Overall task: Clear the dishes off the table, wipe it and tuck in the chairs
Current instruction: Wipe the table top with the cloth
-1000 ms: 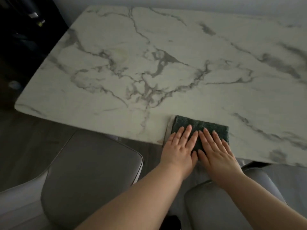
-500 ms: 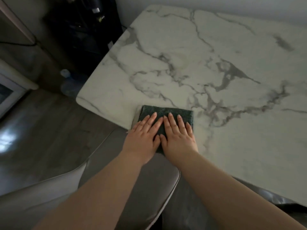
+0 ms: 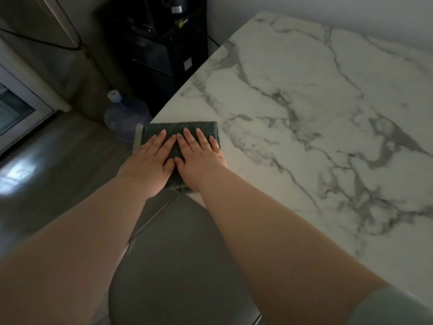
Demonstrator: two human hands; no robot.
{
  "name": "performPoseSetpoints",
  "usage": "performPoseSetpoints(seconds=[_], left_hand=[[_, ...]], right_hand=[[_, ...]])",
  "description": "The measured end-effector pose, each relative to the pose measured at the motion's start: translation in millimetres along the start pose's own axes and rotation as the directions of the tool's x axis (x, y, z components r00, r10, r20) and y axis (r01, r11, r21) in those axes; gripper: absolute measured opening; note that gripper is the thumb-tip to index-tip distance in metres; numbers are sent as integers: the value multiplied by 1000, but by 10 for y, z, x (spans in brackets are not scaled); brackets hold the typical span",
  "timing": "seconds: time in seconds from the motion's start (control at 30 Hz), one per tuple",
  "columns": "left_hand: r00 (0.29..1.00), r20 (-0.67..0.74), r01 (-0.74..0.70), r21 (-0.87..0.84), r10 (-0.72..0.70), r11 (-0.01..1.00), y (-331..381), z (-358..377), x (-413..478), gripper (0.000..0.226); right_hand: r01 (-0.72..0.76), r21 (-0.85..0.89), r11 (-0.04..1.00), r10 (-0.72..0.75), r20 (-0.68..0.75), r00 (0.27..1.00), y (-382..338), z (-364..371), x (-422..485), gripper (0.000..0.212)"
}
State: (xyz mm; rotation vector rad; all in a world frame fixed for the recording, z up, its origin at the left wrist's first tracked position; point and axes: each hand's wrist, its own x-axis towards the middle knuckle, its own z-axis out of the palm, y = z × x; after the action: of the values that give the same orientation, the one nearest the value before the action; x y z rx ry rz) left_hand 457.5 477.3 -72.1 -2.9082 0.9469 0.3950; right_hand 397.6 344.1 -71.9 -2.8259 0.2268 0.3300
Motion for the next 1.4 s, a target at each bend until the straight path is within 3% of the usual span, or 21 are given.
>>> performPoseSetpoints(seconds=[0.27,0.57,0.8,0.87,1.03,1.17,1.27,1.4], left_hand=[[1000,23,14,0,-14,1000,558,14,-171,60],[970,30,-237,-115,242,965,2677,222,-953,63],[903,127,-406,-61,411,912,4056,396,-1354,77],[899,126,-420,-26,420,907,4181,406,-1283,87],[894,78,-443,8,441,897,4345,319,-808,81],[885,-12,-466,2,466,885,4564,232,-191,68],[864,-19,-502,0,502,865,4739,96,339,73],[846,-32,-531,28,532,847,4959,-82,1117,83]], right_hand=[[-20,43,999,21,-9,1000,295,21,-492,59],[-202,3,979,202,-78,976,1796,133,-2427,67],[-362,29,932,364,-89,927,2651,174,-3618,74],[-376,56,925,380,-108,918,2771,149,-3644,73],[-458,113,882,471,-167,866,3082,33,-3319,64],[-448,142,883,469,-199,861,3525,-154,-2915,72],[-488,117,865,502,-202,841,3897,-359,-2524,76],[-529,117,841,541,-197,817,4363,-635,-1986,60]])
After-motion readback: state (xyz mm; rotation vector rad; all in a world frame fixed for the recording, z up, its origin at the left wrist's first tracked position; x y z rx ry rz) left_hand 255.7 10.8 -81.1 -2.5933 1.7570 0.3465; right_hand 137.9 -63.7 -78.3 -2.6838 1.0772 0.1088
